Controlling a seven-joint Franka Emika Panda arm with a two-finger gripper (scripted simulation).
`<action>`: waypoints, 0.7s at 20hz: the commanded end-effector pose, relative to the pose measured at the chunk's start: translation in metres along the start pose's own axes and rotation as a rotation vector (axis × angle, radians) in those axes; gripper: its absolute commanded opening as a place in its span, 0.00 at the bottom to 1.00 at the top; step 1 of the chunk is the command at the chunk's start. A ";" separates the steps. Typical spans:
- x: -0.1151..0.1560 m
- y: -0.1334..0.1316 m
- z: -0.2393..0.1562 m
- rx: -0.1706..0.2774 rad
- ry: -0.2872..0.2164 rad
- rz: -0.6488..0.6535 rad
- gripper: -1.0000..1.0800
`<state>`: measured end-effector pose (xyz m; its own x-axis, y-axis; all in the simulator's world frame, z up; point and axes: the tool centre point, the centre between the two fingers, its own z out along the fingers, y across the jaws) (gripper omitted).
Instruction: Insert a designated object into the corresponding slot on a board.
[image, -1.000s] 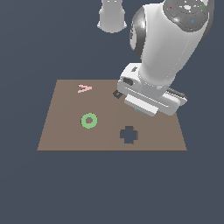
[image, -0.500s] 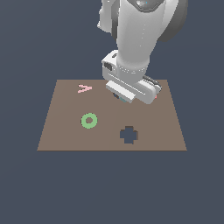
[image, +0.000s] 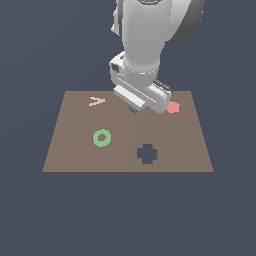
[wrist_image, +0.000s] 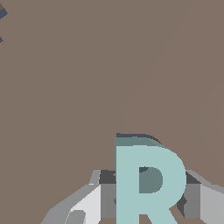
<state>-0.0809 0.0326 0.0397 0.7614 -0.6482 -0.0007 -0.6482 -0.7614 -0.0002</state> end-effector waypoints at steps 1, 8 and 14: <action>0.000 0.000 0.000 0.000 0.000 0.000 0.00; 0.000 0.002 0.010 -0.003 -0.001 0.004 0.00; 0.000 0.002 0.010 -0.003 -0.001 0.004 0.96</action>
<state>-0.0826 0.0313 0.0302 0.7586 -0.6516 -0.0014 -0.6516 -0.7586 0.0028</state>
